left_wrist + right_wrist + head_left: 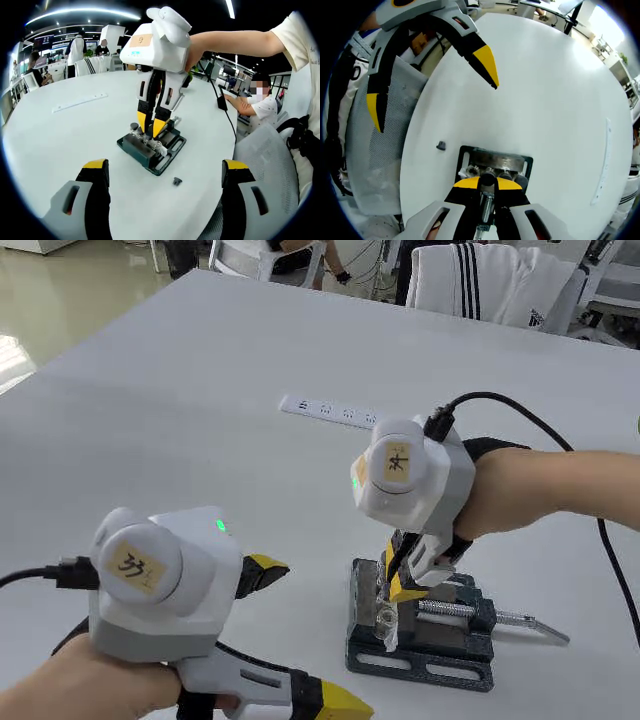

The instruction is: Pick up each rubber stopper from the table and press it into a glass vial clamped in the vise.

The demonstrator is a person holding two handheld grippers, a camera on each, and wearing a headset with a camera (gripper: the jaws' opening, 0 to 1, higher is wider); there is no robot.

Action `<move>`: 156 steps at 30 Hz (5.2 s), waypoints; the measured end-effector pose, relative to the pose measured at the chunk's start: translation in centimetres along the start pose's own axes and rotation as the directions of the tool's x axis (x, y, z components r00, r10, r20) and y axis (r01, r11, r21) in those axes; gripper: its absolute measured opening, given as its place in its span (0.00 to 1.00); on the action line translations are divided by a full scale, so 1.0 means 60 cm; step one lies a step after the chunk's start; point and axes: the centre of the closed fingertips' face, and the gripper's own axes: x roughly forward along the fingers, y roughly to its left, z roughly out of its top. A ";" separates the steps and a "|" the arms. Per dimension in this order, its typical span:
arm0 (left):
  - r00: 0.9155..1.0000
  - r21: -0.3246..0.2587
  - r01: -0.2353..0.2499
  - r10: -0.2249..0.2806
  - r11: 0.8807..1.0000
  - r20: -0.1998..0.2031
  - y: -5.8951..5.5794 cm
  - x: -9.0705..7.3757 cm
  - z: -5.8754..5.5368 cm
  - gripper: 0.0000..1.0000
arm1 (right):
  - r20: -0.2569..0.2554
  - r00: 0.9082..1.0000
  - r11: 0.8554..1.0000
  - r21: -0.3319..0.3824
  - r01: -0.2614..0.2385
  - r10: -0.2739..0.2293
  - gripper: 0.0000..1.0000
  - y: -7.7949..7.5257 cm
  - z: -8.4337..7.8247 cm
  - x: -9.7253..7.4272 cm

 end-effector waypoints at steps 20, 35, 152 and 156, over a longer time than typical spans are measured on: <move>1.000 -0.008 0.004 -0.004 1.000 0.004 0.002 0.000 -0.004 0.92 | -0.042 0.999 0.999 0.043 -0.011 0.012 0.03 0.000 -0.001 0.003; 1.000 -0.015 0.008 -0.008 1.000 0.007 0.003 0.008 -0.001 0.92 | -0.046 0.999 0.998 0.055 0.000 0.002 0.03 0.000 -0.003 0.004; 1.000 -0.050 -0.009 0.010 0.999 0.018 0.011 -0.001 -0.010 0.90 | 0.015 1.000 0.991 0.135 -0.017 0.015 0.00 -0.006 0.007 0.000; 1.000 -0.053 -0.010 0.011 0.999 0.020 0.011 -0.003 -0.010 0.89 | 0.043 0.999 0.990 0.141 -0.025 0.019 0.00 -0.008 0.005 -0.002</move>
